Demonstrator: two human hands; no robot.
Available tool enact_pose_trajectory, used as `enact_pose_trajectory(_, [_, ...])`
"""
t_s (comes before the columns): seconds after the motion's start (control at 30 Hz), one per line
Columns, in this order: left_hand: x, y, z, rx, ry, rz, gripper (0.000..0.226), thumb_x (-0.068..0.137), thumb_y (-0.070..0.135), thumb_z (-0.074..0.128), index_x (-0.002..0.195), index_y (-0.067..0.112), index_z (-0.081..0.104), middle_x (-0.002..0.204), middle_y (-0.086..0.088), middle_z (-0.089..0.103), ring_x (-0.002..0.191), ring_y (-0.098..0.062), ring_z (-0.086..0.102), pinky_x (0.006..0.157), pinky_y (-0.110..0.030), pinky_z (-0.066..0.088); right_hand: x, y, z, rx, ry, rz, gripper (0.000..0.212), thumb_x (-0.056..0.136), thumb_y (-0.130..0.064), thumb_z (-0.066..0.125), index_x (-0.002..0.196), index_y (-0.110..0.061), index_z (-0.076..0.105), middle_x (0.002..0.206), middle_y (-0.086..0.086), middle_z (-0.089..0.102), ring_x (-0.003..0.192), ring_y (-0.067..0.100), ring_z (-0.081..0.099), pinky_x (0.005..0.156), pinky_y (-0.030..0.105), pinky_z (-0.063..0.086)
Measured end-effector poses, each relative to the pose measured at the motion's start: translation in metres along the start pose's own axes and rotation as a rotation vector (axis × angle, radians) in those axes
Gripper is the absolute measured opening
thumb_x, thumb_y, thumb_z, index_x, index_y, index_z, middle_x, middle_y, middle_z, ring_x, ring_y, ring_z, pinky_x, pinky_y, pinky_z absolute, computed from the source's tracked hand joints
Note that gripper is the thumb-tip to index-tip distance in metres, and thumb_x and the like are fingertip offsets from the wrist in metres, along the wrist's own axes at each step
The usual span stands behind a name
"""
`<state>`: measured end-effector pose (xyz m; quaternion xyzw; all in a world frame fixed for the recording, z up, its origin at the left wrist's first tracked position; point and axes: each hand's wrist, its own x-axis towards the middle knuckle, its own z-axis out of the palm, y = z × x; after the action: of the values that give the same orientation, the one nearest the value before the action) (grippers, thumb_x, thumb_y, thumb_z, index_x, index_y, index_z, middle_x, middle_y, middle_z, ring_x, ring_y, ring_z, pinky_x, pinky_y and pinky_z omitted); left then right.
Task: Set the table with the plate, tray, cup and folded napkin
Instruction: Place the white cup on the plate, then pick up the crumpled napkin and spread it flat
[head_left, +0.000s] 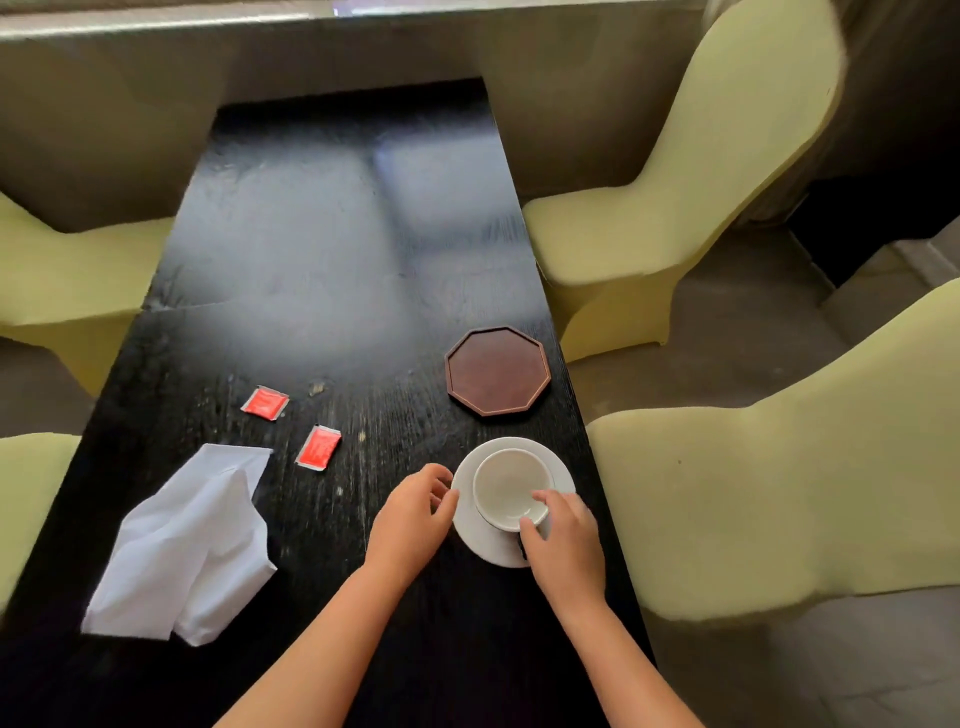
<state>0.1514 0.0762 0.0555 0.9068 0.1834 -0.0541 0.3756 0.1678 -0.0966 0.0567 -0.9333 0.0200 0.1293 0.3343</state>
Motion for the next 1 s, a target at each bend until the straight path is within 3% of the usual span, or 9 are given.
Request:
enact_pose_trajectory(0.17, [-0.032, -0.005, -0.061, 0.221, 0.08, 0.091, 0.013, 0.091, 0.034, 0.049, 0.086, 0.022, 0.052, 0.084, 0.006, 0.059, 0.075, -0.013, 0.057, 0.064, -0.034, 0.048, -0.021, -0.052, -0.004, -0.272, -0.103, -0.259, 0.034, 0.09, -0.031, 0.048, 0.122, -0.023, 0.055, 0.118, -0.001, 0.058, 0.111, 0.019, 0.05, 0.093, 0.034, 0.038])
enact_pose_trajectory(0.33, [-0.085, -0.032, -0.122, 0.268, 0.162, 0.114, 0.018, 0.09, 0.032, 0.05, 0.088, 0.014, 0.054, 0.091, -0.003, 0.063, 0.087, -0.025, 0.06, 0.073, -0.039, 0.048, -0.063, -0.115, 0.01, -0.368, -0.11, -0.453, 0.033, 0.088, -0.035, 0.049, 0.117, -0.021, 0.055, 0.116, 0.003, 0.059, 0.112, 0.024, 0.05, 0.092, 0.038, 0.036])
enact_pose_trajectory(0.6, [-0.172, -0.111, -0.2, 0.414, 0.282, 0.189, 0.023, 0.09, 0.035, 0.049, 0.1, 0.016, 0.057, 0.104, 0.0, 0.065, 0.094, -0.022, 0.06, 0.07, -0.031, 0.04, -0.15, -0.196, 0.057, -0.467, -0.038, -0.68, 0.033, 0.086, -0.034, 0.05, 0.115, -0.02, 0.056, 0.114, 0.004, 0.059, 0.11, 0.025, 0.051, 0.091, 0.035, 0.036])
enact_pose_trajectory(0.77, [-0.207, -0.156, -0.232, 0.503, 0.295, 0.137, 0.029, 0.089, 0.039, 0.047, 0.111, 0.02, 0.055, 0.109, 0.001, 0.063, 0.096, -0.021, 0.062, 0.078, -0.034, 0.047, -0.187, -0.218, 0.089, -0.501, -0.069, -0.751, 0.034, 0.085, -0.031, 0.049, 0.117, -0.021, 0.052, 0.112, 0.004, 0.057, 0.109, 0.026, 0.049, 0.086, 0.034, 0.035])
enact_pose_trajectory(1.0, [-0.208, -0.194, -0.251, 0.49, 0.315, 0.018, 0.032, 0.09, 0.038, 0.048, 0.115, 0.019, 0.055, 0.109, -0.001, 0.061, 0.099, -0.022, 0.06, 0.083, -0.034, 0.045, -0.179, -0.235, 0.123, -0.539, -0.167, -0.744, 0.04, 0.084, -0.026, 0.047, 0.123, -0.018, 0.048, 0.116, 0.006, 0.054, 0.109, 0.027, 0.047, 0.088, 0.036, 0.035])
